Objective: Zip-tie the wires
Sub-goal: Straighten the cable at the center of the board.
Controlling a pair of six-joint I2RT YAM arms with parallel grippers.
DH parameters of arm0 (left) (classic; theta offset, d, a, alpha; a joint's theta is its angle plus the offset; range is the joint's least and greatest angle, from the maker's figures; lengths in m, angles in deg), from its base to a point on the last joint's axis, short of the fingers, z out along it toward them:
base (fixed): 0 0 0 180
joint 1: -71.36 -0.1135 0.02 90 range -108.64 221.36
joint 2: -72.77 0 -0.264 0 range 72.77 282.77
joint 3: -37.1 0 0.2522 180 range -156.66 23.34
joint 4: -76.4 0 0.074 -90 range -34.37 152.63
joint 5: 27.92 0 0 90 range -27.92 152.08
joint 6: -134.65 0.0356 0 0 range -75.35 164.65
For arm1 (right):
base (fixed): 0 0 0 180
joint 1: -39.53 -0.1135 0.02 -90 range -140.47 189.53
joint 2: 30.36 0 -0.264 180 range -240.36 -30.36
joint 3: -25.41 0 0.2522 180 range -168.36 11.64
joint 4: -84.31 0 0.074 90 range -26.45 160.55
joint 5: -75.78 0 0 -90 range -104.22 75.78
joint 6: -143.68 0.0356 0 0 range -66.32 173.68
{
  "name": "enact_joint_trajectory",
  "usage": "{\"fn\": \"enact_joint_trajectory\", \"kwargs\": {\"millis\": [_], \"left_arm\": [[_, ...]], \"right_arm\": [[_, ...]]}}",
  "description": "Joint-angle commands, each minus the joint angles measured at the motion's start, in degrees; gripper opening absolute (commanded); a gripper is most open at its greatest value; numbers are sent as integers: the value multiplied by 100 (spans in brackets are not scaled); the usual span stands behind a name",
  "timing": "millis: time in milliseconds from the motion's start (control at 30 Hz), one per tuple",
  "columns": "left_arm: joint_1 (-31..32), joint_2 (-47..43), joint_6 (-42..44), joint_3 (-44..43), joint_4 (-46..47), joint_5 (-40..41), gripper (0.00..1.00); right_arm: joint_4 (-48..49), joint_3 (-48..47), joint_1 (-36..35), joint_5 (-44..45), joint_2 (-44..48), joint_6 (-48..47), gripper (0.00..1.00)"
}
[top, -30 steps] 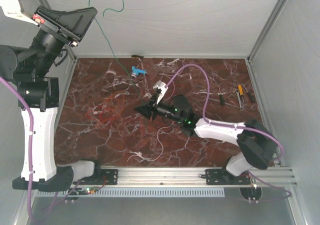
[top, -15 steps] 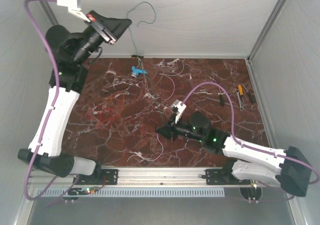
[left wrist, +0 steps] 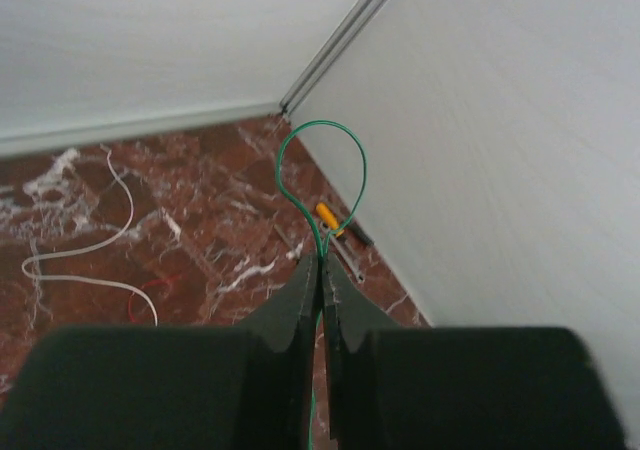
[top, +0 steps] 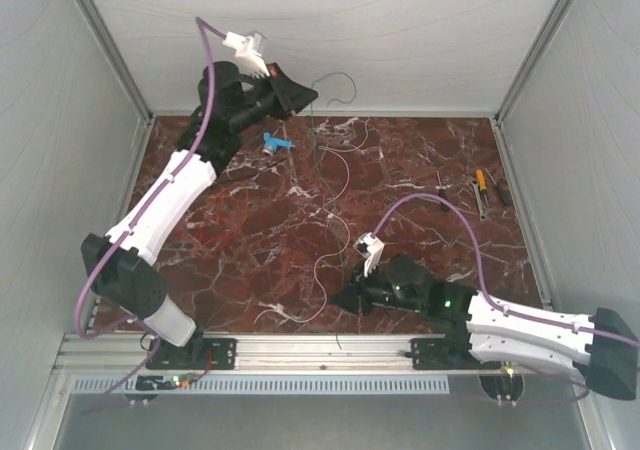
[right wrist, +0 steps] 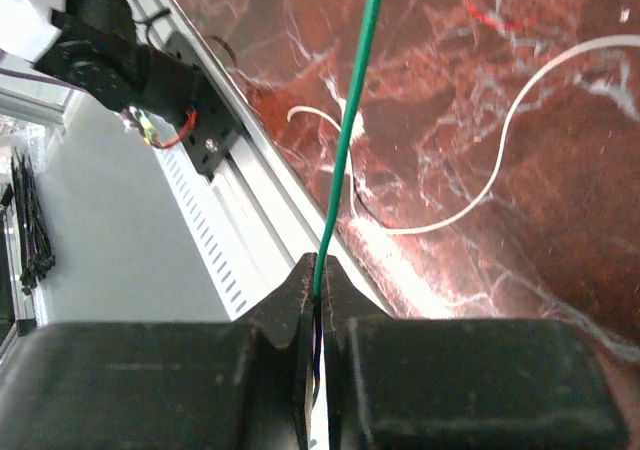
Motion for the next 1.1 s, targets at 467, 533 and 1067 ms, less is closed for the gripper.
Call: {"fn": "enact_joint_trajectory", "kwargs": {"millis": [467,533,1067], "left_arm": [[597,1512,1089,204,-147,620,0],[608,1638,1116,209,-193,650,0],[705,2174,1333,214,-451,757,0]], "right_arm": [[-609,-337,-173,1141,-1601,1963,0],[-655,-459,-139,1066,-1769,1972,0],[-1252,-1590,151,240,-3649,1969,0]]}}
